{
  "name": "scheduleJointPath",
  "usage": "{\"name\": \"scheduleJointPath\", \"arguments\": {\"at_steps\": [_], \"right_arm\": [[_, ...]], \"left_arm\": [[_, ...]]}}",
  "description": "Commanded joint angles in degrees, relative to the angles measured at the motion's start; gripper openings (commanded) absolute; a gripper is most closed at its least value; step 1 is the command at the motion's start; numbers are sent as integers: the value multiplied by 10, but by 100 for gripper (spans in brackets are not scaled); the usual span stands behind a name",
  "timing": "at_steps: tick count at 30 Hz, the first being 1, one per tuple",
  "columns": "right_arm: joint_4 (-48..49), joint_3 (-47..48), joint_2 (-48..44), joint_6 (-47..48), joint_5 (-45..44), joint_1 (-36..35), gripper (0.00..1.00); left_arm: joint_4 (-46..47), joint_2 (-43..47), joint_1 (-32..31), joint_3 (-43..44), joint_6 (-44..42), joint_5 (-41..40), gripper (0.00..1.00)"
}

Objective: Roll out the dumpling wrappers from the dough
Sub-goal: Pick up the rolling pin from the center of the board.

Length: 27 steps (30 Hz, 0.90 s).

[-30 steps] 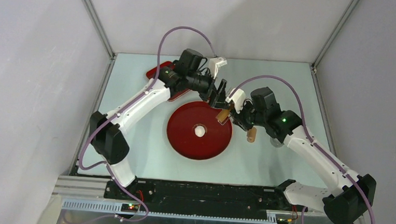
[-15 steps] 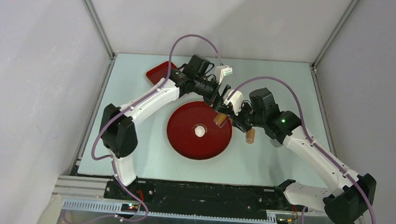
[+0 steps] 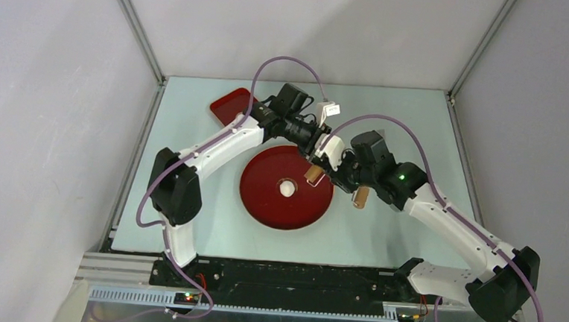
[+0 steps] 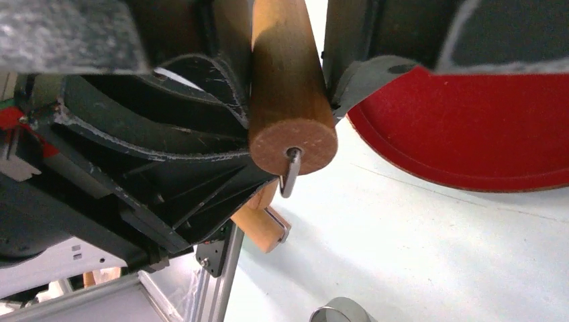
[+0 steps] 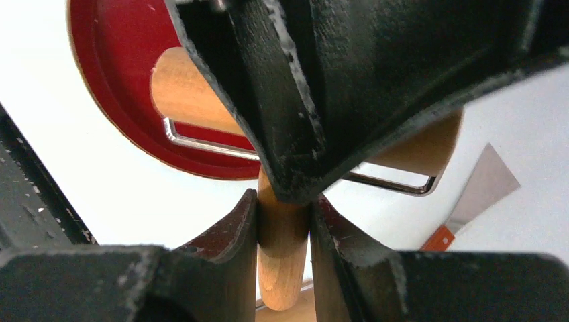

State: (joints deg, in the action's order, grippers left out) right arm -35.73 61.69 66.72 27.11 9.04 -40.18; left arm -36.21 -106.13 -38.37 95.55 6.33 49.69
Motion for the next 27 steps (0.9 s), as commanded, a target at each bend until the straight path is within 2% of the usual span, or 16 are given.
{"name": "scheduleJointPath", "arguments": {"at_steps": [1, 2, 4, 7, 9, 10, 11, 12, 13, 14, 15, 16, 18, 24, 26, 27], "right_arm": [[43, 11, -16, 2, 0, -14, 0], [48, 10, -19, -1, -3, -14, 0], [53, 11, -24, -3, -10, -13, 1], [57, 11, -32, -3, -11, -9, 8], [61, 11, -42, -4, -10, 2, 20], [64, 11, -45, -6, -9, 6, 33], [67, 11, -51, -8, -8, 16, 40], [72, 15, -54, -11, -3, 24, 52], [73, 17, -60, -15, 1, 43, 58], [73, 24, -61, -24, 18, 54, 70], [74, 28, -68, -37, 32, 81, 76], [78, 35, -72, -44, 58, 94, 86], [88, 42, -83, -70, 97, 134, 97], [141, 45, -84, -197, 228, 242, 99], [154, 47, -64, -247, 293, 276, 99], [170, 49, -54, -292, 355, 288, 99]], "left_arm": [[9, 1, 3, 1, -11, -15, 29], [9, 1, 4, 2, -11, -16, 19], [5, 4, 6, 6, -12, -20, 7], [1, 11, 13, 11, -12, -20, 1], [-1, 20, 28, 14, -11, -14, 0], [-2, 28, 32, 17, -11, -12, 0], [-3, 33, 42, 18, -11, -6, 0], [-4, 42, 48, 22, -12, -2, 0], [-7, 47, 63, 24, -13, 3, 0], [-9, 56, 69, 30, -15, 4, 0], [-12, 61, 83, 33, -18, 6, 0], [-14, 72, 90, 38, -19, 7, 0], [-16, 85, 106, 44, -19, 14, 0], [-16, 121, 127, 68, -12, 42, 0], [-16, 134, 127, 81, -10, 53, 0], [-16, 142, 127, 90, -10, 57, 0]]}}
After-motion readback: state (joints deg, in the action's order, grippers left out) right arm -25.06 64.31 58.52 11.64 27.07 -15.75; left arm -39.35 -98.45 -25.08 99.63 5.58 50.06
